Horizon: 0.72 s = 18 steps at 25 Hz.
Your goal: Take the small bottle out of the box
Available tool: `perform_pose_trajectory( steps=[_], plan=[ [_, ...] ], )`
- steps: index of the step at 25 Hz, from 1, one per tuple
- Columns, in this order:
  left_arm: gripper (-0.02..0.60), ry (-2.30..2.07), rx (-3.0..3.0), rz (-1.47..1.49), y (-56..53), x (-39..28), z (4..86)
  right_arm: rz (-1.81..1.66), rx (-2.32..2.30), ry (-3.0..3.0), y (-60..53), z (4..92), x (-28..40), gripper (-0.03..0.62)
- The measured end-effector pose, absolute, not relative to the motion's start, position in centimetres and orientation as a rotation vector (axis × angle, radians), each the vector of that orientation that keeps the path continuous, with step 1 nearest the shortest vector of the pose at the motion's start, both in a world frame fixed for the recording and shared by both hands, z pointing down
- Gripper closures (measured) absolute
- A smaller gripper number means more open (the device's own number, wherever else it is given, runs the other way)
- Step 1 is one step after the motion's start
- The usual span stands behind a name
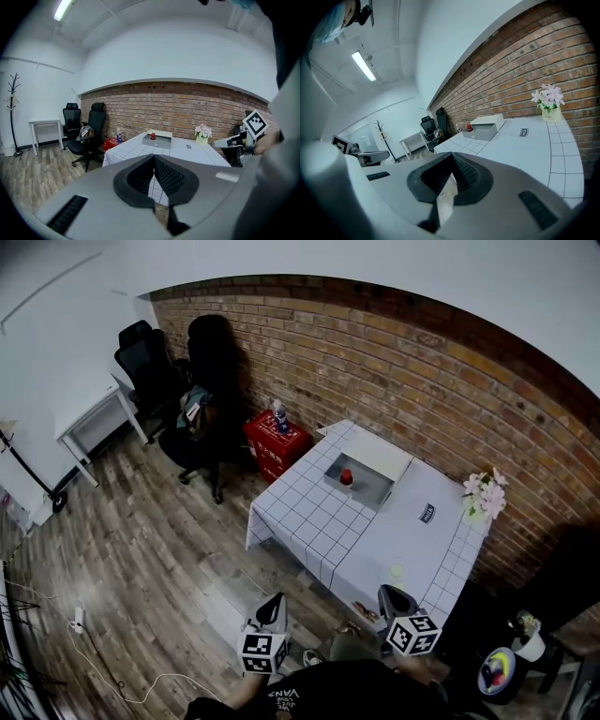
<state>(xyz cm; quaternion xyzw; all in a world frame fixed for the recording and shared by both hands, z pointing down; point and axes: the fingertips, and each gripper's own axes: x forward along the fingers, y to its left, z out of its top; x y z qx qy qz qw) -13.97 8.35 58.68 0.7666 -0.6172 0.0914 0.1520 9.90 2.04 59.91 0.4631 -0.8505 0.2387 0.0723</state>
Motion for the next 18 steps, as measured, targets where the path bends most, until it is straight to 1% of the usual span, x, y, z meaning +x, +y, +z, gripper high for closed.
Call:
perform_pose_trajectory(
  steps=[8, 18],
  plan=[
    [0.569, -1.747, 2.2, 0.273, 5.0, -14.5, 59.2, 0.695, 1.415, -2.551, -1.7, 59.3, 9.5, 0.595],
    [0.569, -1.747, 2.224, 0.274, -2.9, -13.7, 58.6, 0.709, 1.409, -2.556, -8.7, 59.5, 9.8, 0.595]
  ],
)
